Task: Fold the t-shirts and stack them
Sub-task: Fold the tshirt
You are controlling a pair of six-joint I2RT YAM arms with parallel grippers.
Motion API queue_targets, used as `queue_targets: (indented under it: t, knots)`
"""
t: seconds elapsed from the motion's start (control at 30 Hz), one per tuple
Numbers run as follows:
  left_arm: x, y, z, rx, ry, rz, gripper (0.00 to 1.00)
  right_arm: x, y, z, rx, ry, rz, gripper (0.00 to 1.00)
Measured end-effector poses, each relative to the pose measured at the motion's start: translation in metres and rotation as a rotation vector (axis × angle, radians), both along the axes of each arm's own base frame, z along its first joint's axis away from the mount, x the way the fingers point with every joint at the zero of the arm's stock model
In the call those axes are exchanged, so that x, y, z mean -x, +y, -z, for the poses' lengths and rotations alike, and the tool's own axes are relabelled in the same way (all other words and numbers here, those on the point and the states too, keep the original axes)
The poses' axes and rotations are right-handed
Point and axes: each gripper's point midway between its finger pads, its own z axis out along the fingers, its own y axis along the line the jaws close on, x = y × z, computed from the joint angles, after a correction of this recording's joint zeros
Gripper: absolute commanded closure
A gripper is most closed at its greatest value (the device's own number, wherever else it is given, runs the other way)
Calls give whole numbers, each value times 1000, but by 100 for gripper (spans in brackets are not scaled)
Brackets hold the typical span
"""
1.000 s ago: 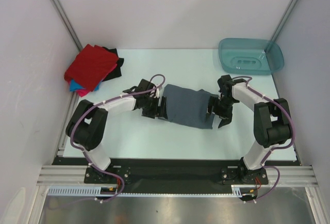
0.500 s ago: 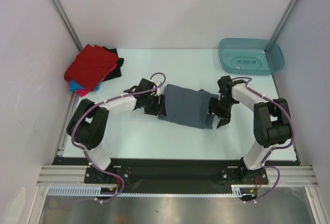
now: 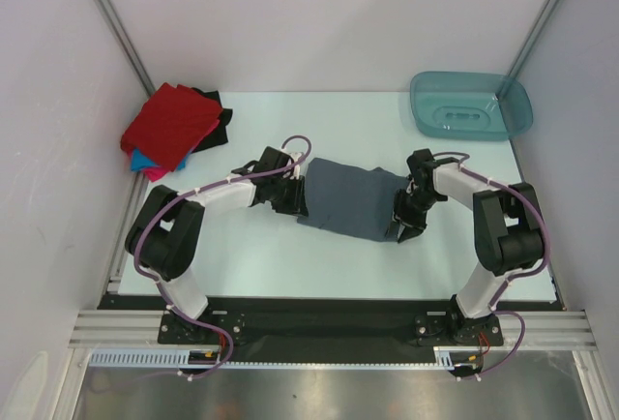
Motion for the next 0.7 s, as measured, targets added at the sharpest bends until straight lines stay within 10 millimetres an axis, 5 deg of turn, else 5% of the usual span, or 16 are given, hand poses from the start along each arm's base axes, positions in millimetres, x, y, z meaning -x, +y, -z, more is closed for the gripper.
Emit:
queue_targets:
  t: [0.43,0.57,0.7]
  knots:
    - [0,-1,0,5,0,3,84,-8,5,10,-25,-13,-15,98]
    - [0,-1,3,5,7,6,100,-8,3,12,-9,-14,-15,100]
    - [1,-1,7,-2,13,14,100,-7,1,12,4,-12,-15,100]
